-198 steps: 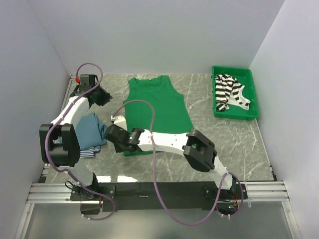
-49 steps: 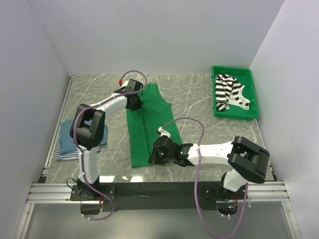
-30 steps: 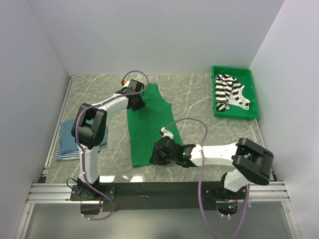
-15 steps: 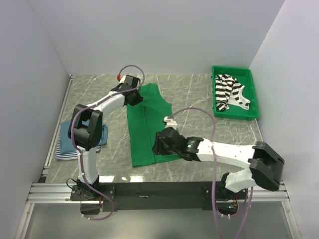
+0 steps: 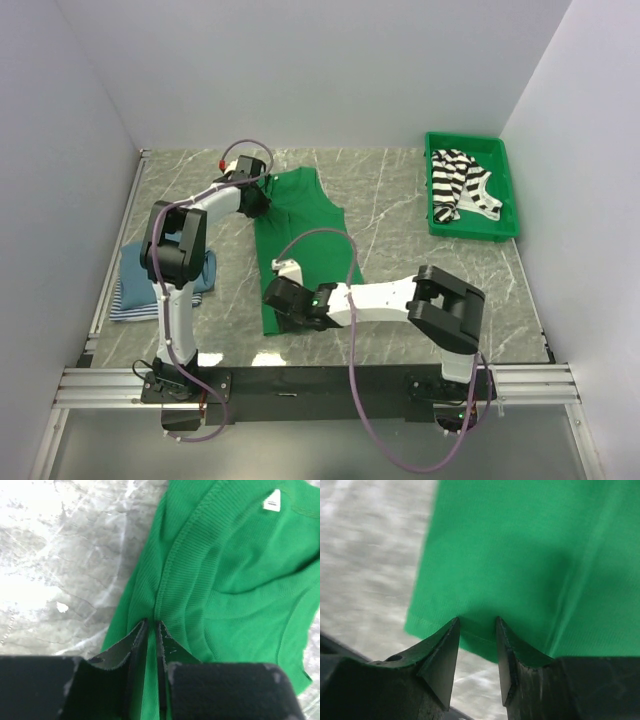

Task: Fold and stack the tank tops
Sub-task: Fold the tank top

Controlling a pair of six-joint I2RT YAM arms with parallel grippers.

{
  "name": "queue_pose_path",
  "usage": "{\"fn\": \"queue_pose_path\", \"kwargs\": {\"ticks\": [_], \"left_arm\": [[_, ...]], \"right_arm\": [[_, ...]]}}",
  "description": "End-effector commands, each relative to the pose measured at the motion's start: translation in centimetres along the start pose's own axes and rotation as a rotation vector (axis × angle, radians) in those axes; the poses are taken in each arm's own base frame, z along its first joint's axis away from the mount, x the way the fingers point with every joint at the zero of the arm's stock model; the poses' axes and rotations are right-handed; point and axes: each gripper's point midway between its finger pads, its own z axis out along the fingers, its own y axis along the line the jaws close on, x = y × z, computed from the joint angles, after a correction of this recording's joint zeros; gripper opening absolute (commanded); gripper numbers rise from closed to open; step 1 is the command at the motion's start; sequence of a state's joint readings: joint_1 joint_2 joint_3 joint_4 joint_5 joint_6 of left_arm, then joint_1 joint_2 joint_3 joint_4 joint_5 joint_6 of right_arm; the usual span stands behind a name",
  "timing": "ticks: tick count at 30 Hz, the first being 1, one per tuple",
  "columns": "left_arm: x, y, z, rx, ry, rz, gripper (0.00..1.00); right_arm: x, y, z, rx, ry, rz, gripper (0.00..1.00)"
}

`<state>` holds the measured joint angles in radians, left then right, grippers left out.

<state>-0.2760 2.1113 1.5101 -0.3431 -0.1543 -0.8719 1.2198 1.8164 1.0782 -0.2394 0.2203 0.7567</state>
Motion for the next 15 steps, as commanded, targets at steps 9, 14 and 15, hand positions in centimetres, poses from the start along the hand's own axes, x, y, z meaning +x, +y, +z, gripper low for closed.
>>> {"fn": "queue_pose_path", "kwargs": {"ticks": [9, 14, 15], "left_arm": [[-3.9, -0.8, 1.5, 0.042, -0.011, 0.088, 0.25], [-7.2, -3.3, -0.1, 0.162, -0.058, 0.121, 0.38], [-7.7, -3.7, -0.4, 0.179, -0.068, 0.127, 0.40]], "right_arm": [[-3.8, 10.5, 1.7, -0.255, -0.024, -0.002, 0.42], [-8.3, 11.4, -0.7, -0.322, -0.131, 0.029, 0.44], [-9.6, 11.2, -1.5, -0.340, -0.167, 0.042, 0.45]]}}
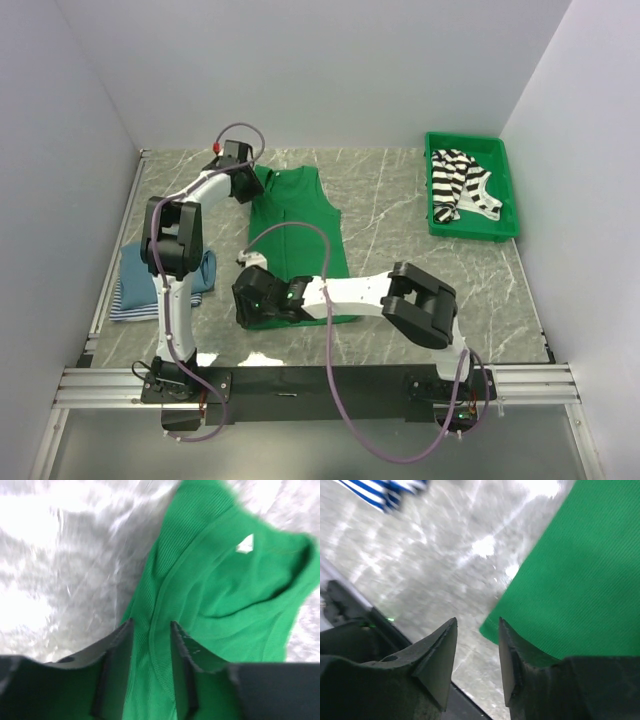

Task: Fold and stack the tank tops
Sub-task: Fold the tank top

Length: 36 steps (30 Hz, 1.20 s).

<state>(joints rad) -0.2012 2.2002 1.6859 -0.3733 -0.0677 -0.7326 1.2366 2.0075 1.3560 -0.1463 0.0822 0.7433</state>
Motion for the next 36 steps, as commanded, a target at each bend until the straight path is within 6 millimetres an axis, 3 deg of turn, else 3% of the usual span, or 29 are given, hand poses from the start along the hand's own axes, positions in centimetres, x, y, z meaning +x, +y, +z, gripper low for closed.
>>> {"fn": "queue_pose_path", "kwargs": {"ticks": [1, 2, 4, 5, 7, 8, 9, 11, 12, 13, 15, 16, 17, 18, 19, 20, 22, 23, 24, 28, 36], "left_arm": [[-4.2, -3.6, -2.1, 0.144, -0.074, 0.059, 0.42], [-4.8, -4.2, -2.8, 0.164, -0.086, 0.069, 0.47], [-5.6, -5.6, -4.0, 0.222, -0.108, 0.077, 0.50], [-6.4, -6.4, -5.5, 0.254, -0.131, 0.070, 0.53], [-6.5, -7.1, -6.7, 0.294, -0.144, 0.056, 0.56], [-7.2, -7.8, -8.4, 0.320, -0.169, 0.035, 0.57], [-6.7, -7.8, -8.7, 0.323, -0.172, 0.030, 0.57], [-6.8, -8.5, -11.0, 0.345, -0.196, 0.003, 0.58], [-6.5, -8.7, -11.5, 0.346, -0.201, 0.000, 0.58], [-4.9, -8.6, -11.7, 0.321, -0.191, -0.001, 0.57], [-4.1, -9.5, -13.8, 0.355, -0.198, -0.028, 0.57], [-1.7, -9.8, -13.9, 0.358, -0.162, -0.019, 0.57], [-1.2, -10.4, -15.4, 0.386, -0.162, -0.034, 0.56], [1.4, -11.0, -15.7, 0.399, -0.126, -0.010, 0.55], [2.2, -11.4, -16.2, 0.396, -0.133, 0.002, 0.55], [2.9, -11.6, -17.1, 0.394, -0.133, 0.012, 0.54], [6.2, -12.2, -17.8, 0.404, -0.093, 0.058, 0.54], [6.6, -12.4, -18.8, 0.420, -0.094, 0.060, 0.53], [7.9, -12.9, -19.5, 0.442, -0.081, 0.075, 0.53], [12.1, -12.3, -20.6, 0.456, -0.020, 0.133, 0.53], [20.1, -10.9, -21.9, 0.456, 0.100, 0.229, 0.53]], "right_arm": [[-5.9, 1.6, -3.4, -0.102, -0.155, 0.027, 0.46], [-7.8, 1.5, -5.3, -0.137, -0.191, 0.049, 0.48], [-8.5, 0.3, -6.9, -0.156, -0.214, 0.073, 0.49], [-10.5, -0.1, -9.3, -0.171, -0.271, 0.090, 0.50], [-11.4, -3.1, -10.7, -0.102, -0.294, 0.115, 0.52], [-12.4, -4.0, -12.1, -0.099, -0.318, 0.128, 0.51], [-13.4, -7.3, -12.5, -0.054, -0.324, 0.167, 0.50], [-15.0, -10.7, -13.7, -0.014, -0.354, 0.211, 0.50], [-16.2, -13.8, -14.3, 0.034, -0.357, 0.241, 0.50], [-16.7, -15.5, -14.6, 0.057, -0.354, 0.256, 0.49], [-18.0, -18.6, -14.5, 0.124, -0.354, 0.255, 0.49], [-19.1, -21.4, -14.8, 0.170, -0.365, 0.287, 0.49], [-19.1, -23.2, -13.8, 0.210, -0.340, 0.298, 0.48], [-20.2, -24.6, -14.1, 0.234, -0.345, 0.295, 0.48], [-20.8, -26.8, -14.2, 0.263, -0.347, 0.318, 0.48], [-20.5, -28.3, -13.0, 0.274, -0.313, 0.335, 0.48], [-22.1, -29.7, -13.0, 0.285, -0.318, 0.333, 0.48], [-21.9, -31.2, -12.0, 0.308, -0.294, 0.345, 0.48], [-23.1, -31.4, -12.0, 0.310, -0.301, 0.328, 0.49], [-24.1, -32.7, -10.1, 0.329, -0.278, 0.312, 0.51], [-23.0, -33.8, -5.6, 0.305, -0.210, 0.321, 0.52]]}}
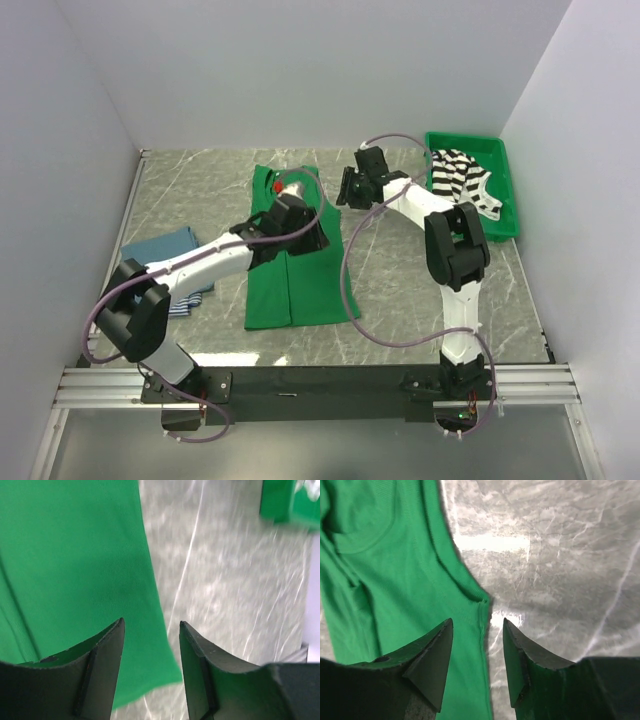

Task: Fold and stack the tank tops
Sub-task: Fold the tank top

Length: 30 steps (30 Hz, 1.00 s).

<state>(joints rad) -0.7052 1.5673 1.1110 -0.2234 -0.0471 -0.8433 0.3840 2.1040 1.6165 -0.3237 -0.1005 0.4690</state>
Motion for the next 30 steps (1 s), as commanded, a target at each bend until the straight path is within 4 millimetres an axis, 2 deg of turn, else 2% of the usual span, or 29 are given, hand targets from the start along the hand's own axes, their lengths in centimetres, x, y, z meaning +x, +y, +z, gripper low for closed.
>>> {"fn": "queue_pose_path", "kwargs": {"ticks": [1, 5, 8, 11, 14, 15, 17, 18, 20, 22, 23, 25, 26, 27, 30], "left_arm": [[1.6, -1.1, -1.4, 0.033, -0.003, -0.005, 0.53], [3.8, -1.5, -2.0, 0.047, 0.029, 0.006, 0.53], [4.7, -1.8, -2.3, 0.058, 0.041, 0.004, 0.53], [6.8, -1.8, -2.2, 0.073, 0.085, 0.010, 0.53], [8.5, -2.2, -2.0, 0.081, 0.118, 0.022, 0.53], [9.3, -2.8, -2.0, 0.099, 0.134, 0.035, 0.53], [10.4, -3.2, -1.6, 0.106, 0.153, 0.048, 0.52], [11.1, -4.0, -1.7, 0.123, 0.164, 0.062, 0.52], [12.2, -4.1, -1.1, 0.111, 0.185, 0.078, 0.52], [13.5, -4.5, -0.6, 0.097, 0.202, 0.099, 0.52], [14.2, -5.1, -0.7, 0.105, 0.213, 0.111, 0.52], [15.4, -4.9, -0.1, 0.082, 0.229, 0.120, 0.51], [16.1, -5.2, -0.1, 0.081, 0.236, 0.130, 0.51], [16.5, -5.2, 0.0, 0.074, 0.239, 0.137, 0.51], [17.4, -5.7, 0.3, 0.072, 0.223, 0.148, 0.51]], "right_arm": [[0.1, 0.9, 1.0, -0.029, 0.013, -0.029, 0.51], [1.1, 0.6, 2.4, -0.028, 0.037, -0.028, 0.51], [1.7, 0.4, 3.1, -0.027, 0.053, -0.026, 0.50], [2.2, 0.0, 3.6, -0.020, 0.059, -0.017, 0.46], [2.3, -0.2, 3.9, -0.013, 0.056, -0.009, 0.36], [2.5, -0.5, 4.1, -0.003, 0.056, 0.001, 0.26], [2.8, -0.8, 4.0, -0.005, 0.058, 0.014, 0.20], [2.8, -0.7, 4.0, -0.012, 0.050, 0.016, 0.11], [3.3, -1.0, 3.7, -0.010, 0.056, 0.028, 0.07], [2.9, -1.2, 3.1, -0.010, 0.029, 0.038, 0.01], [3.5, -1.6, 3.1, -0.009, 0.032, 0.051, 0.00], [3.0, -1.8, 2.1, -0.025, 0.014, 0.071, 0.00], [3.6, -2.2, 2.1, -0.024, 0.018, 0.085, 0.00], [3.1, -2.2, 1.5, -0.032, 0.003, 0.092, 0.00], [3.5, -2.5, 0.8, -0.035, -0.002, 0.106, 0.00]]}}
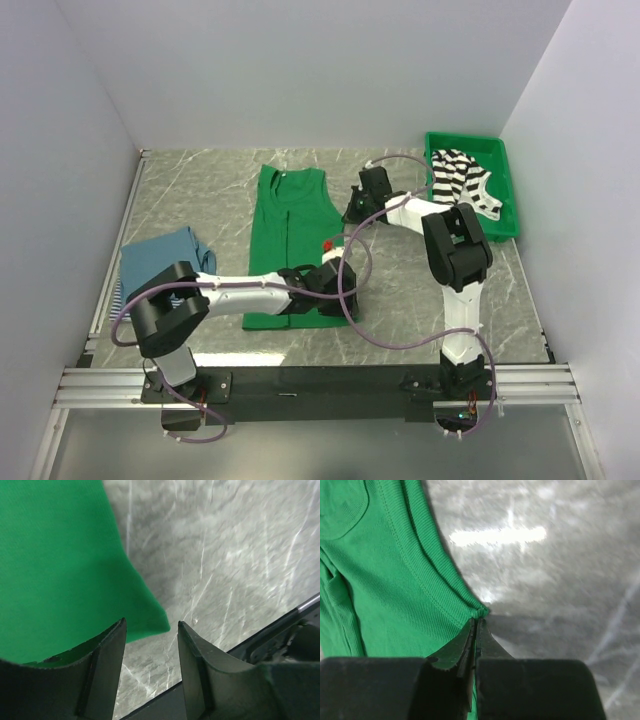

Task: Fold and stack the tank tops
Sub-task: Fold the tank top

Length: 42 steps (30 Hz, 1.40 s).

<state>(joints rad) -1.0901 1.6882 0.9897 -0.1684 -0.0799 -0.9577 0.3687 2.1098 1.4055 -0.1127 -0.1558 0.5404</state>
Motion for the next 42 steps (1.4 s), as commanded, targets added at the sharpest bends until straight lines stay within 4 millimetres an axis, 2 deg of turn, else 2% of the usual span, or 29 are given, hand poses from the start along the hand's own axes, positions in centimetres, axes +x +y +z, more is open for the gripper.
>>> {"fn": "queue_pose_path", "kwargs": {"ticks": [1, 4, 6, 14, 17, 22, 26, 30, 32, 33, 35, 36, 42], "left_arm": [[-1.2, -2.7, 0.3, 0.039, -0.066, -0.009, 0.51], [-0.9, -3.2, 1.3, 0.014, -0.067, 0.001, 0.49], [-0.1, -2.6, 1.8, -0.036, -0.053, 0.012, 0.46], [1.6, -3.1, 1.8, -0.099, -0.053, 0.059, 0.32], [2.5, -2.5, 2.0, -0.140, -0.040, 0.075, 0.30], [2.5, -2.2, 1.4, -0.170, -0.072, 0.088, 0.37], [2.0, -3.9, 0.3, -0.124, -0.112, 0.108, 0.39], [1.6, -5.8, -1.6, -0.041, -0.153, 0.122, 0.41], [0.8, -5.1, -1.9, -0.088, -0.184, 0.109, 0.41], [1.0, -4.1, -2.1, -0.132, -0.180, 0.115, 0.41], [0.8, -3.5, -2.3, -0.166, -0.189, 0.111, 0.41], [1.0, -2.6, -2.1, -0.203, -0.183, 0.120, 0.41], [2.6, -1.5, -0.2, -0.246, -0.129, 0.146, 0.40]], "right_arm": [[-0.7, -0.3, -1.8, -0.002, -0.032, 0.023, 0.00], [-0.1, -0.7, -2.0, 0.004, -0.026, 0.030, 0.00], [-0.1, -0.8, -2.1, 0.004, -0.027, 0.031, 0.00], [0.3, -1.8, -2.6, 0.014, -0.033, 0.043, 0.00], [0.2, -2.3, -2.9, 0.013, -0.033, 0.051, 0.00], [-0.2, -2.4, -3.6, 0.006, -0.048, 0.057, 0.00], [-0.2, -2.4, -3.8, 0.006, -0.050, 0.058, 0.00], [0.0, -2.6, -3.7, 0.010, -0.049, 0.059, 0.00], [0.0, -2.7, -3.7, 0.010, -0.047, 0.060, 0.00], [0.0, -2.6, -3.7, 0.009, -0.048, 0.059, 0.00], [0.0, -2.5, -3.7, 0.006, -0.049, 0.062, 0.00], [0.0, -2.6, -3.7, 0.007, -0.049, 0.063, 0.00], [-0.2, -2.6, -3.9, 0.007, -0.051, 0.066, 0.00]]}}
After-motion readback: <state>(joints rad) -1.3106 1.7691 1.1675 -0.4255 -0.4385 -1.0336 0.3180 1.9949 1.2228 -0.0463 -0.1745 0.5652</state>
